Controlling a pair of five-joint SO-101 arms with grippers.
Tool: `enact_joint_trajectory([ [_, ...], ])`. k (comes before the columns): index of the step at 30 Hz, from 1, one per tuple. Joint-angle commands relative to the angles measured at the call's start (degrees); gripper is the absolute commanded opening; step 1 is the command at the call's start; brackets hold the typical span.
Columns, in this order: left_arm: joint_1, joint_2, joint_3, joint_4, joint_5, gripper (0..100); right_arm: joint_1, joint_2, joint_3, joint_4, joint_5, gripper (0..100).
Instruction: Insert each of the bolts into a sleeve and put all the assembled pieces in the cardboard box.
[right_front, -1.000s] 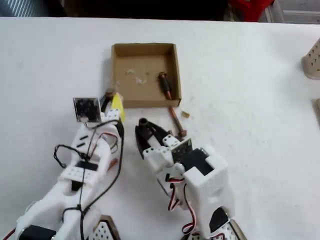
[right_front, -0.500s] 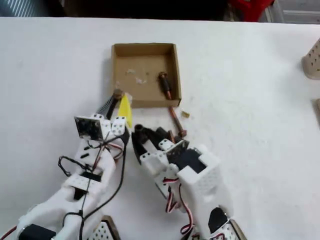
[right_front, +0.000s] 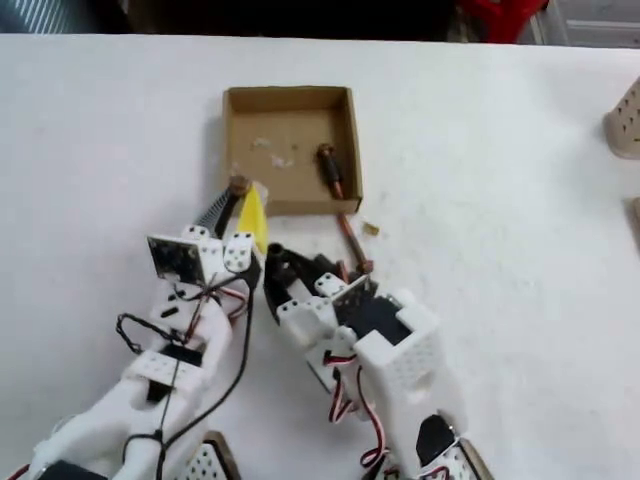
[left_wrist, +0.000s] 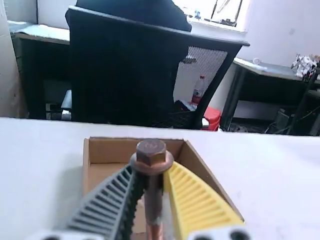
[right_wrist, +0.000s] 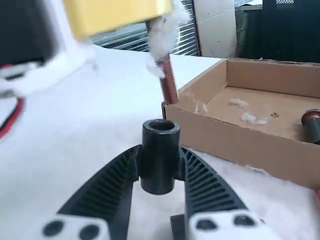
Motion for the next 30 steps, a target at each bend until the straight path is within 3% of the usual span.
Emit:
enact_joint_trajectory([
  [1,0.40,-11.12,0.35,5.89,0.18,2,1.10,-0.22,-0.79,-1.45,0.88,1.6],
  [5,1.10,-25.71,0.62,23.03,0.44,2,1.45,-0.22,-0.62,-1.45,0.88,1.6],
  [11,7.69,-49.10,-0.88,51.08,0.18,2,1.36,-0.22,-0.26,-1.45,0.88,1.6],
  [13,8.31,-54.11,-1.58,57.14,0.18,2,0.92,-0.31,0.79,-1.45,0.88,1.6],
  [30,8.13,-56.40,-0.79,58.02,-1.14,2,-1.10,-0.92,3.25,-1.80,0.88,1.6],
])
